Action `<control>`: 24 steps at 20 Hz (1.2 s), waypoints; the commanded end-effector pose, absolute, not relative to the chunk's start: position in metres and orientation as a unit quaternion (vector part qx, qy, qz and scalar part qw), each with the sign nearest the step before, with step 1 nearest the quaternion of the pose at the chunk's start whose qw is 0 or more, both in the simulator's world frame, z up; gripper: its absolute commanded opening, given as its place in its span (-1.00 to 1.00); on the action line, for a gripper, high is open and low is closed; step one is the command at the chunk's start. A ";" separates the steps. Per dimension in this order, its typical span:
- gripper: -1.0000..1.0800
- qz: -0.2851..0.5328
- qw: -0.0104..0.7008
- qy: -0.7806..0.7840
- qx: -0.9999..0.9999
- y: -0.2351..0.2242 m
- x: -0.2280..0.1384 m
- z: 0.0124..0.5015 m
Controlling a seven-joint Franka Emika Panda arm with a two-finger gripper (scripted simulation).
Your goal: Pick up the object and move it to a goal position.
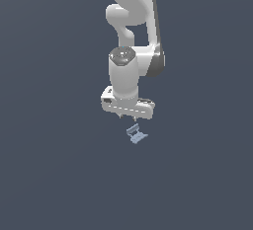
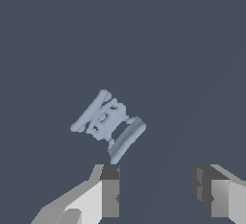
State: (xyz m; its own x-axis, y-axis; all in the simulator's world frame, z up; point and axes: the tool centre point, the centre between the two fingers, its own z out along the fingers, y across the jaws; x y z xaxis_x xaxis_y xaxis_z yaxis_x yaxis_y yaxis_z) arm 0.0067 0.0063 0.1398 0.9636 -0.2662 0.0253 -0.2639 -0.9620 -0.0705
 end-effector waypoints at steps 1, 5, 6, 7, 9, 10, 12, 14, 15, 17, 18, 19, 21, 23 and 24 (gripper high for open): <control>0.23 -0.020 0.040 0.174 -0.984 0.008 0.008 0.130; 0.23 -0.025 0.051 0.241 -0.969 0.010 0.011 0.115; 0.23 -0.026 0.053 0.258 -0.964 0.010 0.011 0.111; 0.23 -0.026 0.056 0.274 -0.960 0.010 0.012 0.107; 0.23 -0.028 0.060 0.307 -0.949 0.010 0.012 0.099; 0.23 -0.029 0.062 0.323 -0.944 0.010 0.013 0.095; 0.23 -0.031 0.066 0.352 -0.933 0.010 0.013 0.089; 0.23 -0.032 0.069 0.377 -0.923 0.010 0.014 0.083; 0.23 -0.033 0.070 0.388 -0.918 0.009 0.014 0.080; 0.23 -0.034 0.072 0.408 -0.910 0.009 0.014 0.075; 0.23 -0.034 0.073 0.416 -0.906 0.009 0.014 0.073; 0.23 -0.034 0.074 0.424 -0.902 0.008 0.014 0.071; 0.23 -0.035 0.076 0.437 -0.896 0.008 0.014 0.068; 0.23 -0.036 0.076 0.447 -0.891 0.008 0.014 0.066; 0.23 -0.036 0.077 0.450 -0.889 0.008 0.014 0.065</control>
